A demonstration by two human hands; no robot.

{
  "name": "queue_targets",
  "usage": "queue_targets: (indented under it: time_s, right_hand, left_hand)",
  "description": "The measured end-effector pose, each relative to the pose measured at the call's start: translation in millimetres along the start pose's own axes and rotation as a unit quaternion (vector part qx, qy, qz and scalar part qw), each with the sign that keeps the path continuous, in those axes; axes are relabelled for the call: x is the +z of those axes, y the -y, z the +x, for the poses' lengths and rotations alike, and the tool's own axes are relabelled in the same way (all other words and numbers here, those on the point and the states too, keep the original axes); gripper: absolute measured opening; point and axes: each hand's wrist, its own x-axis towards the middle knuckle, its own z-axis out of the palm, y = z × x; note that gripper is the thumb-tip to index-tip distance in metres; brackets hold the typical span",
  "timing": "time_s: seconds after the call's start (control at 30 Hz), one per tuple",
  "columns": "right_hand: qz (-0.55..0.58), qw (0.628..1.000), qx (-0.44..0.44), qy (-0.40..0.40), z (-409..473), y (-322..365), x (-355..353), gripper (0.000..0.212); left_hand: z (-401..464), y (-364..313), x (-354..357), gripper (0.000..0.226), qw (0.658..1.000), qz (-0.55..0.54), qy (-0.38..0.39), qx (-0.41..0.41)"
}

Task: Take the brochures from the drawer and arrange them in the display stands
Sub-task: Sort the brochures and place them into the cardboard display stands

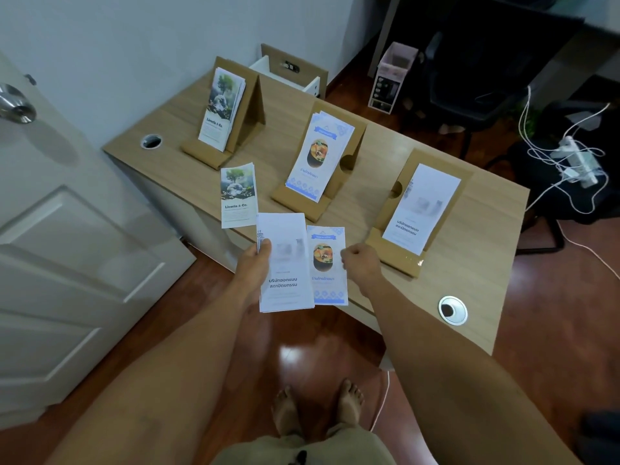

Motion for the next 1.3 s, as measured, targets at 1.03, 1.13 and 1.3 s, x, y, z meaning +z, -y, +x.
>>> queue_targets:
  time_s: [1.03, 1.13, 1.3]
  right_hand:
    - [0.192, 0.979, -0.02, 0.061, 15.5, 9.2, -142.2, 0.007]
    - [0.169, 0.983, -0.024, 0.061, 28.0, 9.9, -149.2, 0.003]
    - [0.14, 0.989, -0.032, 0.036, 39.5, 10.3, -154.0, 0.006]
  left_hand:
    - [-26.3, -52.6, 156.3, 0.02, 0.992, 0.013, 0.119, 0.026]
    - [-17.0, -50.8, 166.6, 0.022, 0.992, 0.01, 0.122, 0.026]
    - [-8.9, -46.7, 179.5, 0.021, 0.989, 0.004, 0.146, 0.021]
